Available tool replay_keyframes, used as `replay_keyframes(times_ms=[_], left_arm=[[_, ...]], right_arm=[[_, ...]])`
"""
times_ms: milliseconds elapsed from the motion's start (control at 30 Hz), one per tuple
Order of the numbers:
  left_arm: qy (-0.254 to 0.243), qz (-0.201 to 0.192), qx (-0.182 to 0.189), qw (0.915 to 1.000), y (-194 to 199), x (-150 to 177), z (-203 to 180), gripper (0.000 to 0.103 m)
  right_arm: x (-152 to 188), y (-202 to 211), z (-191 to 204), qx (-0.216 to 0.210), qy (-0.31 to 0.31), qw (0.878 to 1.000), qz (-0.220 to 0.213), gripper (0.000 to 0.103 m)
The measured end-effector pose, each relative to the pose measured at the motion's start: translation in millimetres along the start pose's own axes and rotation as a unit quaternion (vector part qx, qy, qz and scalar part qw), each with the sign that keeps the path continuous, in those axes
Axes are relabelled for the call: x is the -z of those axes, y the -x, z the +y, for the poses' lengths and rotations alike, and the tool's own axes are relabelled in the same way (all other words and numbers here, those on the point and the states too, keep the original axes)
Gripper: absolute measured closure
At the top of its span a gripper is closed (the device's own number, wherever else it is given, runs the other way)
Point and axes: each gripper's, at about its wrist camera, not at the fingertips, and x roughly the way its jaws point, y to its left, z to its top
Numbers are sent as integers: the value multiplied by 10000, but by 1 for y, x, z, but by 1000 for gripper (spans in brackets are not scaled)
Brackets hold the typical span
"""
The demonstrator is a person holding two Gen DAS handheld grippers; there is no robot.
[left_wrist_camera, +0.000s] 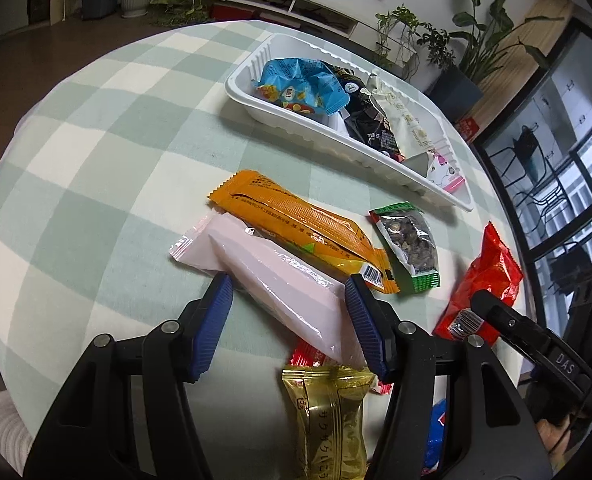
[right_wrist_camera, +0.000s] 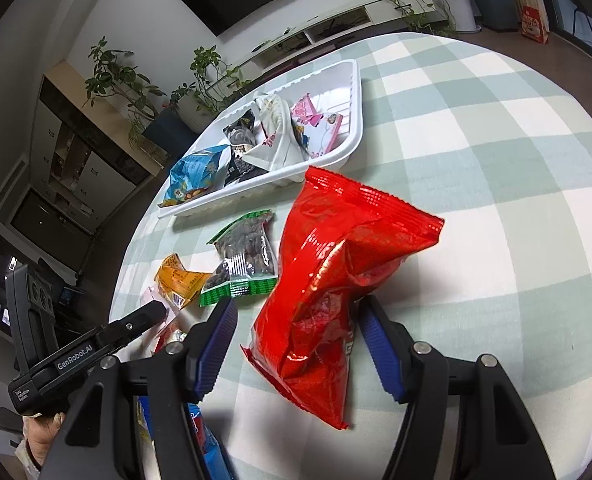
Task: Organize snacks
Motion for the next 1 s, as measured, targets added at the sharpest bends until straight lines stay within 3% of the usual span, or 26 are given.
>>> replay_keyframes(times_ms=[233, 400, 633, 700, 1000], left_arm=[[-267, -110, -218, 9993, -4, -5, 4, 69], [-340, -98, -135, 9993, -4, -8, 12, 76], [-442, -131, -64, 9989, -3, -5, 14, 78], [-428, -129, -32, 9990, -2, -5, 16, 78], [-190, -170, 275, 9993, 8, -2, 30, 84]], right_arm=[[-1, -1, 4, 136, 203, 9997, 12, 37], [-1, -3, 10, 281, 415, 9987, 28, 38], [-1, -5, 11, 497, 726, 9961, -11, 52], [-1, -5, 10, 569, 764, 9954, -35, 62], [-3, 1, -5, -112, 259, 9996, -46, 70]])
